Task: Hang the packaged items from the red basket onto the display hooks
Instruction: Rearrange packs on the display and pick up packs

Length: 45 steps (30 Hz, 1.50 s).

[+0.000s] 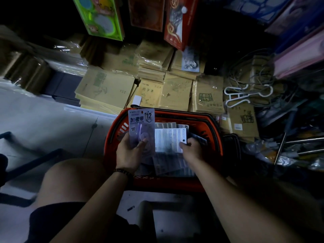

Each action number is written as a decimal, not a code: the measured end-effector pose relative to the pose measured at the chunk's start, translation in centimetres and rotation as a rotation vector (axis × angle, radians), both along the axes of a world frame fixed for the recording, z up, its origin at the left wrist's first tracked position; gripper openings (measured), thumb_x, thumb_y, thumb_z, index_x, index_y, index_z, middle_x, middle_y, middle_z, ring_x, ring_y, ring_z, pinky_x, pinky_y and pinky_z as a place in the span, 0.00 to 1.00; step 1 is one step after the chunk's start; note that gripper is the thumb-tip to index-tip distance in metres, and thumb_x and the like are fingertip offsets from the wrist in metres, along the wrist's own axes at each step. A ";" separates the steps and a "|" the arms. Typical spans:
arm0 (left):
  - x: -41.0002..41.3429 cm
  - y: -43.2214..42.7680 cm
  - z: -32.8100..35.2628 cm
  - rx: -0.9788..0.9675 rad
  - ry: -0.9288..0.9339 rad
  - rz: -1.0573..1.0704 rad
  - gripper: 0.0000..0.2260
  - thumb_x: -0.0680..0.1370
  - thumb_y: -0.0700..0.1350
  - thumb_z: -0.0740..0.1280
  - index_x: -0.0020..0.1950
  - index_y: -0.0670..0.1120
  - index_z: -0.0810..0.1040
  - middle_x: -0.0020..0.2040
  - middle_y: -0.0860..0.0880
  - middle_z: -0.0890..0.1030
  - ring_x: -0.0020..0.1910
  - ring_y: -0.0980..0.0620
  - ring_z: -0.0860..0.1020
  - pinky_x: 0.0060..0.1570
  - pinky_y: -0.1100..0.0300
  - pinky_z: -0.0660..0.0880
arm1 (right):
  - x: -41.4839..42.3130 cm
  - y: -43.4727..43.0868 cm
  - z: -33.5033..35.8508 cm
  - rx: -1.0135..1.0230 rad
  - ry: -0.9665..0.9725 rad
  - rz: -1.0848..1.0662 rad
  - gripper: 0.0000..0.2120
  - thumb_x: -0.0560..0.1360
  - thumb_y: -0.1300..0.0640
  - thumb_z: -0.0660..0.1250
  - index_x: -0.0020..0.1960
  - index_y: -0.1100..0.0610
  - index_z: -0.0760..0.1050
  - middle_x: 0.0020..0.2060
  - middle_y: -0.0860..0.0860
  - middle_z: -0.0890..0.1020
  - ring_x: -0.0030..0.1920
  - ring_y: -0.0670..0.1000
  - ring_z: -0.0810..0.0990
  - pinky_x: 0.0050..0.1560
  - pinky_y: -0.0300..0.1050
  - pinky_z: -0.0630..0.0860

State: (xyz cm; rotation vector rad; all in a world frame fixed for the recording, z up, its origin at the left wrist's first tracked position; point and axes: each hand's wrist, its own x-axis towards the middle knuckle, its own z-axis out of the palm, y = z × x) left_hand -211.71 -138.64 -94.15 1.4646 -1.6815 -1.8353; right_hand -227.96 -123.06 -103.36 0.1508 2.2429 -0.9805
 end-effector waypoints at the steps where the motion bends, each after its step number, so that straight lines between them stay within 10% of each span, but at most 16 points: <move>1: -0.1 0.1 0.3 -0.016 0.016 0.002 0.16 0.80 0.46 0.75 0.67 0.55 0.79 0.59 0.55 0.84 0.57 0.56 0.83 0.53 0.55 0.82 | 0.3 0.3 0.4 -0.042 0.007 0.009 0.07 0.76 0.51 0.73 0.47 0.54 0.77 0.44 0.60 0.84 0.47 0.65 0.85 0.49 0.66 0.84; 8: 0.4 0.7 2.5 -0.223 0.029 -0.064 0.19 0.82 0.46 0.73 0.73 0.51 0.77 0.64 0.49 0.83 0.62 0.49 0.81 0.60 0.50 0.79 | 2.1 1.9 9.6 -0.289 0.270 0.016 0.06 0.77 0.56 0.72 0.44 0.47 0.78 0.39 0.51 0.85 0.35 0.62 0.87 0.32 0.62 0.84; 12: 0.6 1.9 5.0 -0.272 0.097 -0.148 0.16 0.83 0.48 0.72 0.63 0.69 0.76 0.57 0.58 0.84 0.58 0.51 0.83 0.56 0.35 0.82 | 2.9 2.2 15.5 -0.372 0.358 0.081 0.02 0.76 0.50 0.70 0.48 0.44 0.81 0.40 0.46 0.87 0.37 0.53 0.87 0.38 0.65 0.84; 20: 0.3 6.0 12.4 -0.590 0.280 -0.374 0.19 0.86 0.41 0.66 0.76 0.51 0.74 0.65 0.67 0.79 0.65 0.69 0.77 0.64 0.68 0.74 | 5.0 1.7 27.3 -0.443 0.370 0.113 0.04 0.78 0.57 0.70 0.46 0.56 0.83 0.34 0.53 0.86 0.30 0.56 0.87 0.35 0.62 0.85; 30: -0.2 8.3 20.5 -0.572 0.463 -0.374 0.26 0.83 0.39 0.71 0.78 0.56 0.70 0.69 0.59 0.81 0.68 0.57 0.80 0.64 0.52 0.81 | 4.5 1.8 38.7 -0.678 0.249 0.101 0.09 0.80 0.55 0.71 0.44 0.60 0.80 0.37 0.58 0.87 0.36 0.61 0.88 0.43 0.59 0.85; 35: -1.4 8.2 25.4 -0.339 0.610 -0.308 0.26 0.79 0.32 0.74 0.73 0.50 0.73 0.65 0.50 0.85 0.64 0.47 0.84 0.61 0.46 0.83 | 3.4 4.6 41.6 -0.527 0.694 0.363 0.05 0.76 0.47 0.73 0.50 0.45 0.84 0.45 0.45 0.84 0.45 0.42 0.82 0.48 0.44 0.80; 41: -4.3 8.5 32.7 -0.139 0.780 -0.273 0.26 0.78 0.32 0.75 0.73 0.48 0.75 0.65 0.45 0.86 0.64 0.42 0.84 0.63 0.35 0.81 | 2.1 8.6 44.4 -0.338 1.099 0.735 0.41 0.72 0.45 0.77 0.81 0.47 0.65 0.67 0.40 0.66 0.68 0.43 0.69 0.67 0.35 0.70; 45: -6.3 8.7 36.9 -0.133 0.815 -0.343 0.26 0.78 0.34 0.75 0.73 0.50 0.75 0.65 0.46 0.86 0.63 0.42 0.85 0.61 0.35 0.82 | 0.5 8.9 46.4 -0.299 1.274 0.678 0.45 0.75 0.45 0.75 0.85 0.45 0.55 0.73 0.37 0.61 0.75 0.42 0.64 0.70 0.39 0.70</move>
